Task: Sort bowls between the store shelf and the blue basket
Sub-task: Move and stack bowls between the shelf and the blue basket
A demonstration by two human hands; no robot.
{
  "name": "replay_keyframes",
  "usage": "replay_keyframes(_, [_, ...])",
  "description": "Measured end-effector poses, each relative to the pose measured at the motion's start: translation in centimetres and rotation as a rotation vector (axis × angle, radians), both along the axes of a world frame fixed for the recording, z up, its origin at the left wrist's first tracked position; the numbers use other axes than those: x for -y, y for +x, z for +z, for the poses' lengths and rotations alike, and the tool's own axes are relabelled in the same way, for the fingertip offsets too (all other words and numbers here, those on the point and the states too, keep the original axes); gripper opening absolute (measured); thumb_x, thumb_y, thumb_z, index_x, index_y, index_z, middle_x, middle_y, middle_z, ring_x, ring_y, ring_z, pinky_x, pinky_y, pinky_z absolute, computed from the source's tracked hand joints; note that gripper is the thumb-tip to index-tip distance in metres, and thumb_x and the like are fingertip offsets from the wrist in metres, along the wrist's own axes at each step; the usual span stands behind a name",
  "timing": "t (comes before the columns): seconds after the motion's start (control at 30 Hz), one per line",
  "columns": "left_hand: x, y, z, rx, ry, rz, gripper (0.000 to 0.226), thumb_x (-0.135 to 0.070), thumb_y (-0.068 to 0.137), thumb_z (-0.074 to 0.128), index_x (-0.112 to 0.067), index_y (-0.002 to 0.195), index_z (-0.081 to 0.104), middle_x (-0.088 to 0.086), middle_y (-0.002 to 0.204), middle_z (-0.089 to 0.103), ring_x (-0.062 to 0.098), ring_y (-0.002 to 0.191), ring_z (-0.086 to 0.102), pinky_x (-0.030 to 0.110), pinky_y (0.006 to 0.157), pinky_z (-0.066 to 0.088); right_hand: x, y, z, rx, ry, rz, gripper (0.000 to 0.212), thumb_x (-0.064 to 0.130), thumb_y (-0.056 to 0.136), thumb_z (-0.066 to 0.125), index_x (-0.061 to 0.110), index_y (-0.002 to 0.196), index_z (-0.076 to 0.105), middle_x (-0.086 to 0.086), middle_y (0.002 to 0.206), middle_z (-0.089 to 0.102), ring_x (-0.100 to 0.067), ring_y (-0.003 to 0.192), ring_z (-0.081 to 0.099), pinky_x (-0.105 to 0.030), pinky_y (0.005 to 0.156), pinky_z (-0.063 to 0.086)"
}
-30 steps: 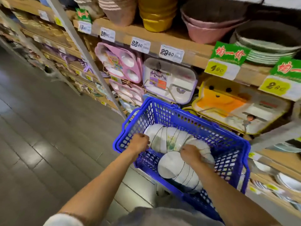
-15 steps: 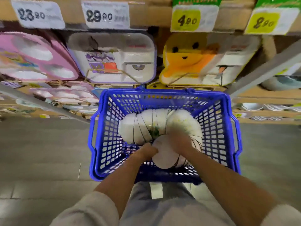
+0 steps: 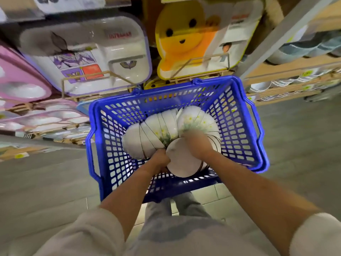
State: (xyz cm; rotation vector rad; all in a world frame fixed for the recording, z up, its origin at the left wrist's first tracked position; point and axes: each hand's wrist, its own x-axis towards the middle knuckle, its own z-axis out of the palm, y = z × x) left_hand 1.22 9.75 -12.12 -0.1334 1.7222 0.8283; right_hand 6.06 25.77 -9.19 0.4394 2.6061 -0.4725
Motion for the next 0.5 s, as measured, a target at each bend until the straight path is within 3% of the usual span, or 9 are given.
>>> replay_keyframes(0.07, [0.3,-0.5,1.1,-0.031,-0.001,-0.025,0.036,0.009,0.086,0.044,0.003,0.120,0.055,0.025,0.111,0.059,0.044,0.101,0.061,0.052,0.075,0.058,0.0,0.1,0.7,-0.038,-0.038,0.000,0.039,0.018,0.101,0.041,0.024,0.138,0.053,-0.005,0.142,0.052,-0.026,0.136,0.038,-0.039,0.113,0.029])
replay_keyframes(0.17, [0.6,-1.7,3.3,-0.012,0.034,-0.023,0.031,0.008,0.088,0.046,-0.003,0.115,0.055,0.019,0.106,0.059,0.039,0.099,0.062,0.050,0.076,0.057,0.2,-0.1,2.7,-0.148,-0.298,-0.168,0.038,0.012,0.102,0.039,0.016,0.136,0.056,-0.009,0.141,0.054,-0.025,0.137,0.039,-0.026,0.114,0.022])
replay_keyframes(0.23, [0.7,-3.0,5.1,-0.028,0.041,-0.005,0.026,0.008,0.087,0.049,-0.006,0.107,0.057,0.014,0.095,0.062,0.034,0.089,0.064,0.049,0.074,0.059,0.1,-0.7,4.6,-0.167,-0.495,-0.325,0.037,0.011,0.103,0.037,0.013,0.133,0.058,-0.012,0.135,0.058,-0.030,0.130,0.046,-0.024,0.103,0.033])
replay_keyframes(0.33, [0.7,-4.9,8.3,-0.071,0.094,-0.006,0.026,0.006,0.087,0.053,-0.011,0.105,0.059,0.006,0.089,0.063,0.024,0.078,0.065,0.046,0.071,0.061,-0.2,-2.3,8.1,-0.209,-0.697,-0.492,0.034,0.007,0.104,0.036,0.009,0.128,0.061,-0.019,0.128,0.061,-0.039,0.116,0.054,-0.035,0.094,0.043])
replay_keyframes(0.43, [0.8,-6.5,12.0,-0.025,0.170,0.099,0.036,0.009,0.090,0.049,-0.017,0.116,0.053,0.005,0.104,0.062,0.025,0.083,0.064,0.037,0.053,0.059,-0.3,-3.8,11.8,-0.288,-0.876,-0.626,0.033,0.009,0.103,0.039,0.007,0.126,0.062,-0.015,0.130,0.060,-0.021,0.109,0.058,-0.018,0.084,0.045])
replay_keyframes(0.5, [0.9,-7.4,14.5,-0.002,0.196,0.153,0.033,0.009,0.090,0.049,-0.008,0.118,0.053,0.012,0.107,0.063,0.030,0.086,0.066,0.038,0.058,0.061,-0.5,-4.4,14.1,-0.336,-0.982,-0.713,0.032,0.011,0.101,0.043,0.009,0.126,0.063,-0.013,0.129,0.062,-0.020,0.110,0.058,-0.024,0.088,0.046])
